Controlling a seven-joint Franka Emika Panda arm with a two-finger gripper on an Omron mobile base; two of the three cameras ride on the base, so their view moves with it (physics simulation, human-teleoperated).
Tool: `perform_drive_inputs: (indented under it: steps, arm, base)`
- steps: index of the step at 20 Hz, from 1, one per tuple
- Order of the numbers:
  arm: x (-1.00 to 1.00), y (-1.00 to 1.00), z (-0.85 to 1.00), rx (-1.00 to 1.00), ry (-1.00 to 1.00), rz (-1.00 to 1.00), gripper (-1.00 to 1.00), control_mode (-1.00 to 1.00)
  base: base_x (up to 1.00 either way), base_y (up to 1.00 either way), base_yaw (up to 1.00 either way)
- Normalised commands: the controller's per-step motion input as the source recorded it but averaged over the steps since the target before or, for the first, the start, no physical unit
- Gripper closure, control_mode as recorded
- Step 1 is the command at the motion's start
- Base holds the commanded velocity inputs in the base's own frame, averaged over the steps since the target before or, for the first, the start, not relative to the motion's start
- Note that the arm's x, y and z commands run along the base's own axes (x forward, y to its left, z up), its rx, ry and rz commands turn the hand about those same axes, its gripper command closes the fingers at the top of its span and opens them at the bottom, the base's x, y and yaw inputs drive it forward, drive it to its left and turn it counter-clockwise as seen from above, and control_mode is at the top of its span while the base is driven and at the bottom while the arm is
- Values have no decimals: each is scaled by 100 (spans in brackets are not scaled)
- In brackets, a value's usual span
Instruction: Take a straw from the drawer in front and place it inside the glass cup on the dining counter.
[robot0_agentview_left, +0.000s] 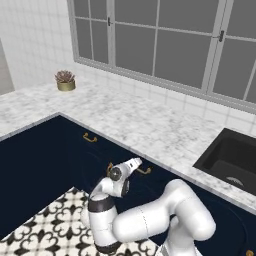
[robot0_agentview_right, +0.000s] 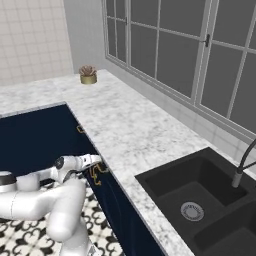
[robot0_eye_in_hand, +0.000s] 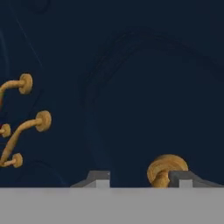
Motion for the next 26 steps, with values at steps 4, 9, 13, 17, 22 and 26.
perform_drive_inputs:
  steps: [4, 9, 13, 17, 22, 26]
  arm:
    - [-97, 99, -100, 37, 27, 2, 100, -100]
    - [-100, 100, -55, 28, 51, 0, 100, -100]
    - [-100, 100, -12, 21, 64, 0, 100, -100]
    - [-100, 100, -13, 18, 59, 0, 100, -100]
    - [-100, 100, -23, 16, 51, 0, 100, -100]
    - [-100, 100, -6, 17, 46, 0, 100, -100]
  base:
    - [0, 0, 0]
    - [0, 0, 0]
    - [0, 0, 0]
    - [0, 0, 0]
    - [0, 0, 0]
    - [0, 0, 0]
